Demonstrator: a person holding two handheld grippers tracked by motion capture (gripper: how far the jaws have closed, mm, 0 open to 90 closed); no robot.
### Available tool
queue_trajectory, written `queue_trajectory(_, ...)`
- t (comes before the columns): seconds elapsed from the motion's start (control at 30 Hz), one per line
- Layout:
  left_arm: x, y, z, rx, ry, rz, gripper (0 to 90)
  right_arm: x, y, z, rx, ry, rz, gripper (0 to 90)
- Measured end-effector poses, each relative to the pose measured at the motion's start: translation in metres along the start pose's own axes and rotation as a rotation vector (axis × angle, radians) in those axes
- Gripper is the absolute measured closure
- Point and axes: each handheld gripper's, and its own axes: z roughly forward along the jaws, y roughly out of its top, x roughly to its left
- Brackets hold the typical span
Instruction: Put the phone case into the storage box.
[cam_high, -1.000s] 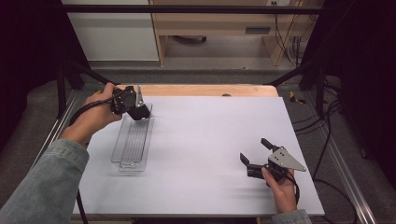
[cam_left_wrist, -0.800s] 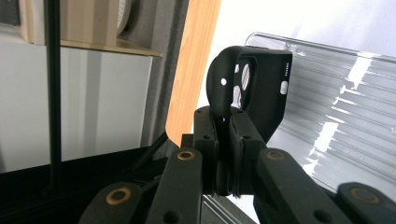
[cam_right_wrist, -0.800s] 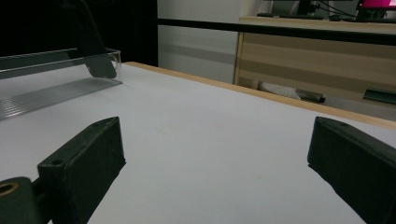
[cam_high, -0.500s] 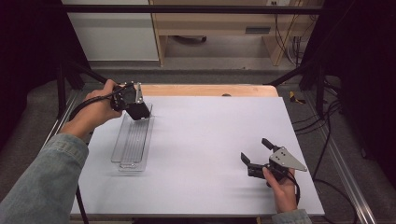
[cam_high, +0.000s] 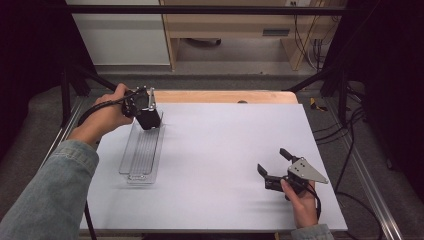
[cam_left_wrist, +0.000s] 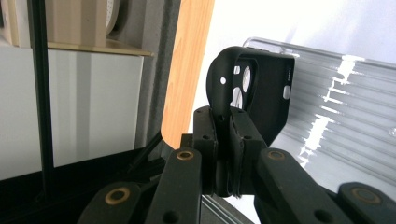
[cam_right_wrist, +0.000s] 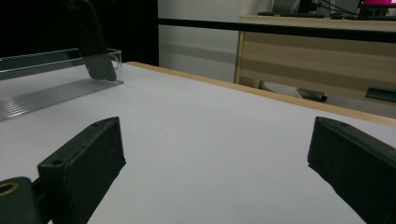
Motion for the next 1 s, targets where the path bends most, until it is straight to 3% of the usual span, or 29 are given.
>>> queue_trajectory(0.57,0.006,0.012,0.008,-0.001,0.032,0.052,80.7,0.0,0.0,0.0,0.0,0.01,-0.003,4.0)
queue_trajectory(0.77,0.008,0.006,0.013,-0.018,0.039,0.024,79.8,0.0,0.0,0.001,0.003,0.012,-0.004,4.0)
queue_trajectory(1.0,0.011,0.006,0.015,-0.02,0.04,0.024,80.0,0.0,-0.001,0.001,0.004,0.014,0.001,4.0)
